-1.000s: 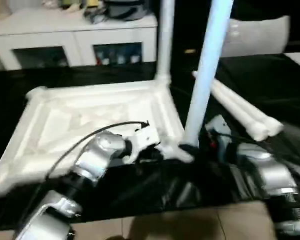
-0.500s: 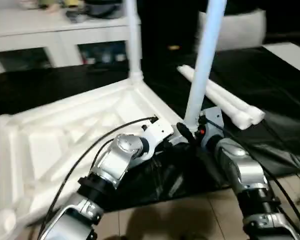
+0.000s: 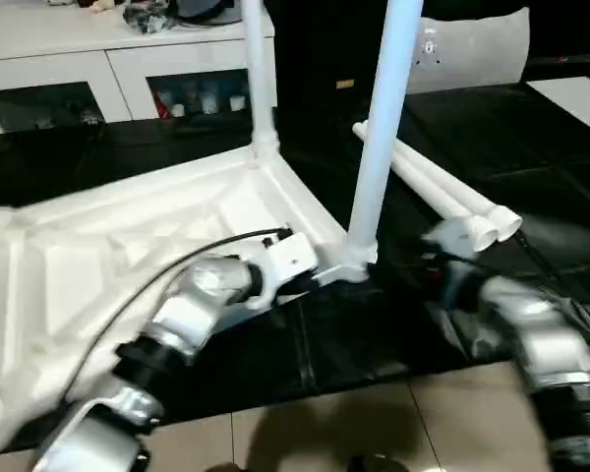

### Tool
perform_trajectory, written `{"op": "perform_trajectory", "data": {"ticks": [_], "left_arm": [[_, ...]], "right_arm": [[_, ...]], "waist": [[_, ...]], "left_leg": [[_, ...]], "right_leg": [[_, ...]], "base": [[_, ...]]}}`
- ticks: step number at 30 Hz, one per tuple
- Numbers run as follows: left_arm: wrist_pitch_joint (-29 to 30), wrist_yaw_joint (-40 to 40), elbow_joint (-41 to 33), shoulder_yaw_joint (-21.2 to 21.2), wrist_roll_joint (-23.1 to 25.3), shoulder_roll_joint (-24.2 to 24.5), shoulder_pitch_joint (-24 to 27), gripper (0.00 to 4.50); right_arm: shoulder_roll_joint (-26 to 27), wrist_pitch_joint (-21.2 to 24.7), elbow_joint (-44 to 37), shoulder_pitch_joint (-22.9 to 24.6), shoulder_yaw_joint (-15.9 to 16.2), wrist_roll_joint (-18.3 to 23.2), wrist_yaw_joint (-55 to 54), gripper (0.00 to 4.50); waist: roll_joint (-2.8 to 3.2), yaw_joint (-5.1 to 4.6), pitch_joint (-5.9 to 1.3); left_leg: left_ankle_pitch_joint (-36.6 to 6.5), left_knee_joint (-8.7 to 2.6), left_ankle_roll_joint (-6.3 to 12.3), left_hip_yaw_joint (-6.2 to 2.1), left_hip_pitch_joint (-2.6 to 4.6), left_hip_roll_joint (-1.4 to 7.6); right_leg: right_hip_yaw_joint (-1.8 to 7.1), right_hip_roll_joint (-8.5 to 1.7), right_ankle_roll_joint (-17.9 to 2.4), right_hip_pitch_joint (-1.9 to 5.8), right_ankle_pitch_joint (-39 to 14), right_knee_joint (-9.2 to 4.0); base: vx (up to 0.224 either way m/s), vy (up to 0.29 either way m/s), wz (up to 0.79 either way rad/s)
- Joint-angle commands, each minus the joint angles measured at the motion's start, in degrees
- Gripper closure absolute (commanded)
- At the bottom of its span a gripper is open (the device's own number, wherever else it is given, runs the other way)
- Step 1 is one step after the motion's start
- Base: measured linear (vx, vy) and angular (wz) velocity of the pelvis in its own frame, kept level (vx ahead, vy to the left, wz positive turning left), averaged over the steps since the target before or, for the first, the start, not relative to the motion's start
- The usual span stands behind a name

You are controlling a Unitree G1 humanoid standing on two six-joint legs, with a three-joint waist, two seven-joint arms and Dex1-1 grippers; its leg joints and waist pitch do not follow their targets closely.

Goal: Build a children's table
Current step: Rotate leg to tighten

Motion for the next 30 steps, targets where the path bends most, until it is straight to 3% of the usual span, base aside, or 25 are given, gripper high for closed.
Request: {"op": "perform_trajectory", "data": {"ticks": [1, 2, 3, 6, 10, 11, 13, 19, 20, 30], "left_arm": [[-3.9, -5.2, 1.14, -4.22, 1.34, 1.34, 0.49, 4.5], [-4.6, -6.22, 1.21, -4.42, 1.03, 1.56, 0.49, 4.5], [-5.53, -7.69, 1.32, -4.92, 0.9, 2.03, 0.42, 4.5], [-8.18, -10.72, 2.21, -6.03, 0.88, 3.01, -0.09, 4.5], [-11.48, -14.62, 3.49, -6.91, 0.09, 3.11, -0.94, 4.5], [-12.01, -15.34, 3.53, -7.0, -0.09, 3.14, -1.03, 4.5], [-12.52, -16.52, 3.26, -7.19, -0.36, 3.24, -1.12, 4.5], [-13.15, -18.34, 2.41, -7.84, -0.55, 3.09, -1.08, 4.5], [-13.47, -18.47, 2.75, -7.85, -0.44, 2.98, -1.16, 4.5], [-14.56, -18.93, 4.28, -7.78, -0.04, 3.3, -1.31, 4.5]], "right_arm": [[-1.27, -2.51, 0.48, -1.22, 1.49, -1.27, 3.14, 0.01], [-1.82, -2.74, 0.58, -1.3, 1.89, -1.22, 4.47, 0.01], [-2.91, -3.02, 0.12, -1.22, 2.72, -0.96, 7.23, 0.01], [-5.02, -2.81, -0.99, -1.34, 4.23, 0.98, 13.89, 0.01], [-6.02, -2.69, -0.49, -2.68, 5.84, 2.55, 19.53, 0.01], [-6.14, -2.75, -0.28, -2.89, 6.24, 2.57, 20.39, 0.01], [-6.09, -3.02, 0.46, -3.5, 6.98, 2.11, 21.12, 0.01], [-4.57, -3.58, 3.55, -5.76, 7.93, 1.73, 21.95, 0.59], [-4.5, -3.61, 3.75, -5.9, 8.31, 1.78, 22.45, 0.68], [-4.7, -4.34, 5.43, -5.9, 9.83, 1.0, 24.14, 1.51]], "waist": [[-0.87, 0.16, -3.78], [-1.2, 0.26, -3.88], [-1.06, 0.48, -3.94], [-0.93, 1.26, -4.51], [-0.84, 1.83, -5.05], [-0.92, 2.19, -5.01], [-0.91, 2.39, -4.93], [-0.86, 2.47, -4.42], [-0.89, 2.53, -4.35], [-0.78, 2.6, -4.74]], "left_leg": [[-15.86, -4.74, 4.59, -0.38, -0.45, 2.84], [-14.72, -4.64, 4.94, -0.2, -0.43, 2.94], [-13.88, -4.6, 5.07, -0.16, -0.42, 3.0], [-8.28, -3.99, 7.42, 0.36, -0.11, 3.34], [-1.69, -3.22, 10.7, 0.37, -0.39, 3.4], [-0.63, -3.08, 11.5, 0.39, -0.45, 3.47], [-1.1, -3.13, 11.34, 0.46, -0.42, 3.51], [-8.12, -3.96, 6.69, 0.5, -0.34, 3.63], [-9.56, -4.05, 5.86, 0.63, -0.03, 3.69], [-7.02, -3.78, 5.99, 1.06, -0.22, 3.66]], "right_leg": [[1.89, -2.37, -7.5, 2.62, -26.34, -5.01], [2.0, -2.33, -8.63, 2.64, -23.92, -4.73], [2.06, -2.36, -9.3, 2.73, -22.45, -4.45], [2.27, -2.25, -13.81, 2.95, -10.52, -3.04], [2.11, -2.17, -16.52, 3.39, -1.82, -1.63], [1.98, -2.27, -16.76, 3.39, -1.73, -1.56], [1.99, -2.34, -16.64, 3.37, -3.17, -1.69], [2.01, -2.31, -14.64, 3.36, -12.49, -2.63], [2.07, -2.32, -14.08, 3.17, -14.35, -2.95], [2.08, -2.23, -14.41, 3.4, -10.15, -2.42]], "base": [[0.0, 0.0, 0.0], [0.0, 0.0, 0.0], [0.0, 0.0, 0.0], [0.056, -0.002, 0.08], [0.049, 0.004, 0.06], [0.0, 0.0, 0.0], [0.0, 0.0, 0.0], [0.0, 0.0, 0.0], [0.0, 0.0, 0.0], [0.0, 0.0, 0.0]]}}
